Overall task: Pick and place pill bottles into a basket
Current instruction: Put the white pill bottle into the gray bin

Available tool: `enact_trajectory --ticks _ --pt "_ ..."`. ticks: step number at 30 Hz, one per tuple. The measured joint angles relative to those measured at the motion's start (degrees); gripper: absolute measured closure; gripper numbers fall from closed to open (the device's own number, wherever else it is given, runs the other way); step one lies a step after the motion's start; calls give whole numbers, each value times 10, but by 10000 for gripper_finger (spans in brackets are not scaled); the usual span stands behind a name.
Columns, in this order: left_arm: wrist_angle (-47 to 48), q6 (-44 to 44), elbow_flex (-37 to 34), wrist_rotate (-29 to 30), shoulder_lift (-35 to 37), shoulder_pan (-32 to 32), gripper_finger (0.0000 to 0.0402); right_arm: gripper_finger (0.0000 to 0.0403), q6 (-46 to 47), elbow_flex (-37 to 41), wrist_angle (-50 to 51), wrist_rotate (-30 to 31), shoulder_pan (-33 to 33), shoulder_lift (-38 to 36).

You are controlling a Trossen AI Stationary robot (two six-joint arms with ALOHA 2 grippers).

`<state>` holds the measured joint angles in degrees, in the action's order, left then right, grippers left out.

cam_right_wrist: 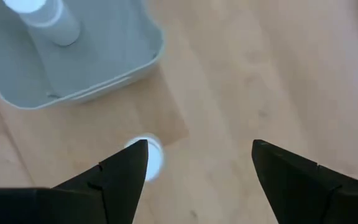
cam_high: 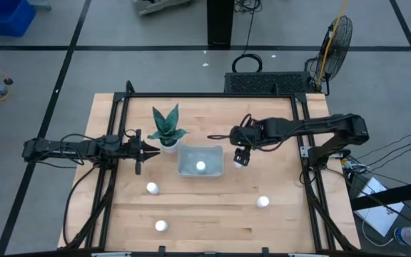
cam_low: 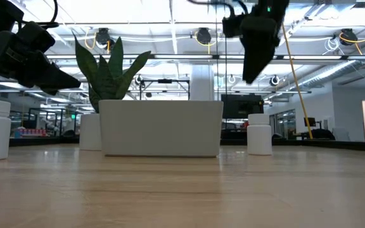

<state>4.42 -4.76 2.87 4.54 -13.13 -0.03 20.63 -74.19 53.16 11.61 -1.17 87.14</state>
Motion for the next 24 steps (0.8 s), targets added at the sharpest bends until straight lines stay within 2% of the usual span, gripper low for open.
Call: enact_trajectory --ticks 4,7,24 --pt "-2 1 0 0 0 0 337 117 6 55 -68 -38 0 -1" --pt "-2 3 0 0 0 0 337 113 13 75 -82 -44 0 -1" --pt "-1 1 0 0 0 0 337 108 53 83 -100 -89 14 -1"
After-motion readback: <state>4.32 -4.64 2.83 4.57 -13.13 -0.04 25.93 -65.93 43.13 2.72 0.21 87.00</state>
